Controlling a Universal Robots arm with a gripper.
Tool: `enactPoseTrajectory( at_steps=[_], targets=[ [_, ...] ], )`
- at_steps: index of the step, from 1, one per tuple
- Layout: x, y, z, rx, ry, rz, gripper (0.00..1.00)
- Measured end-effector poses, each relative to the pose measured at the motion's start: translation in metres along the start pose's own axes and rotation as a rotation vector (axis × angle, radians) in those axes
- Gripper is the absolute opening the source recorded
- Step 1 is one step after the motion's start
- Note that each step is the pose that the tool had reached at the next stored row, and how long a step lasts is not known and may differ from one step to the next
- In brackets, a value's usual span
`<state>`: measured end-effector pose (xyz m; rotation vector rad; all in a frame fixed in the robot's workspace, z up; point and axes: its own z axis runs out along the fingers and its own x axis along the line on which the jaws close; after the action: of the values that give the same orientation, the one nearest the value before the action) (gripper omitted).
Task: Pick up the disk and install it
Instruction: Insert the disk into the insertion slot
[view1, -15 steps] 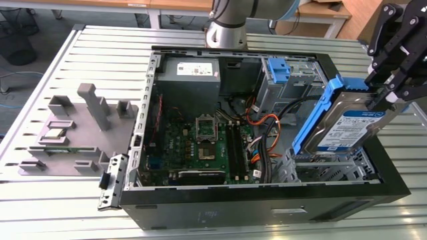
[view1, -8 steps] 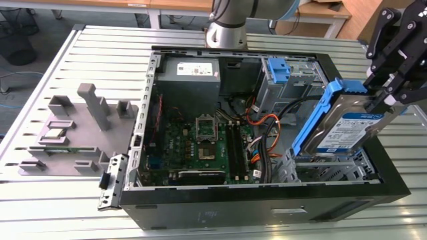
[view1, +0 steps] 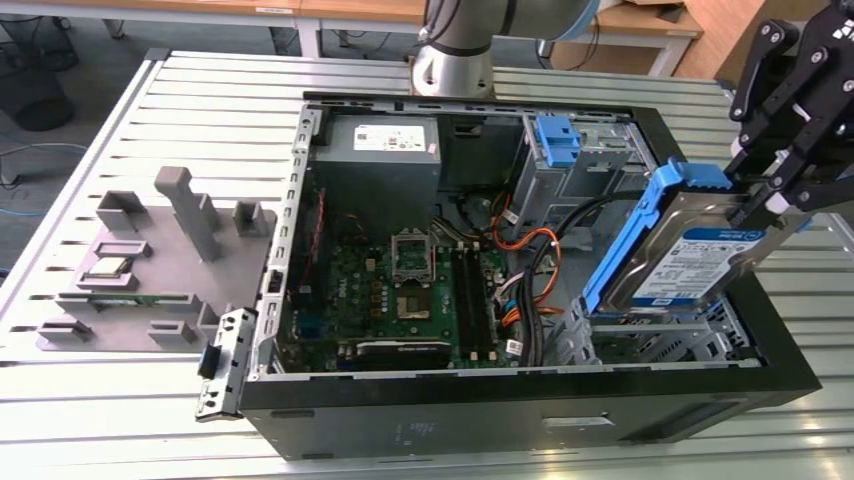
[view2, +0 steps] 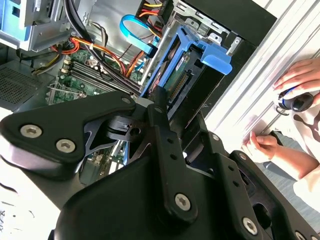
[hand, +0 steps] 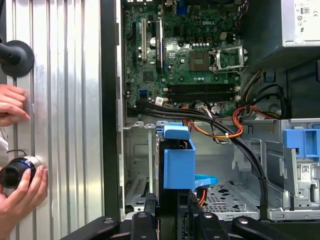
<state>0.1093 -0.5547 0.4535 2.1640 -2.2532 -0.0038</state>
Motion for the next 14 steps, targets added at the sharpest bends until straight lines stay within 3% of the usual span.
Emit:
enactPoseTrajectory(
  at_steps=[14],
  targets=[
    [0.0001, -0.0001, 0.004, 0.0, 0.0003, 0.0, 0.35]
  ],
)
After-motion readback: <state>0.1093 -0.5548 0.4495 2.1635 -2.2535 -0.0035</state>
